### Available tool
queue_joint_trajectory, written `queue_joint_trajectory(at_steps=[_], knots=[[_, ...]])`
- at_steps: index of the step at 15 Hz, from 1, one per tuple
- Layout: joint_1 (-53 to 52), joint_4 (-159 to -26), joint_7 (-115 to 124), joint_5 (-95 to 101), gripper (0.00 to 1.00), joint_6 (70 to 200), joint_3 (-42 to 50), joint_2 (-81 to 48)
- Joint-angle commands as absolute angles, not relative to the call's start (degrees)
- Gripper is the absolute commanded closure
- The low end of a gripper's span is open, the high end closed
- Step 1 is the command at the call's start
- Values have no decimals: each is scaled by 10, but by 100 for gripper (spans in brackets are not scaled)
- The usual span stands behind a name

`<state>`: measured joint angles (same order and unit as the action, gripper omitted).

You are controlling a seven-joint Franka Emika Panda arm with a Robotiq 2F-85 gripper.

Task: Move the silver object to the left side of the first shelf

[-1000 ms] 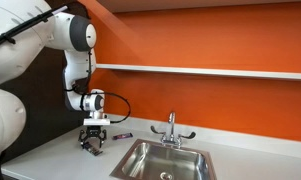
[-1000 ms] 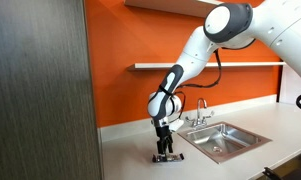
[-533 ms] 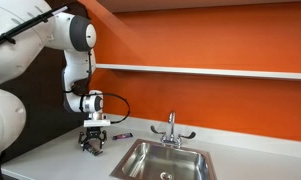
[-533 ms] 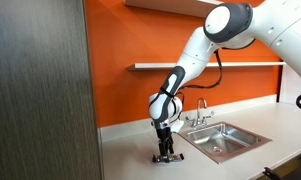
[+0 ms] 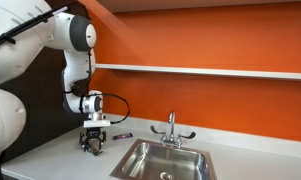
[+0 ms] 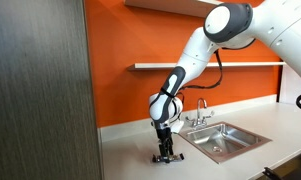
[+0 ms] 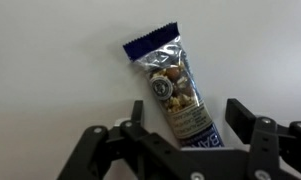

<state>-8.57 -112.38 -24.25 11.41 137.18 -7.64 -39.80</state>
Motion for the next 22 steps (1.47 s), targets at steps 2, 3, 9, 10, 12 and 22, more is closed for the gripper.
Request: queue_joint_trajectory(at_steps=[2,3,9,10,12,22], knots=[[-67,-1138,-256,123,54,1383,-89,-383],[-66,-1137,-256,122,63,1384,-89,-382],[-52,-1134,-265,110,90,1382,-97,-385],[-49,-1133,-265,105,90,1380,-100,-385],[-46,-1132,-259,99,90,1377,-101,-385],[-49,-1136,-188,41,90,1347,-95,-359]])
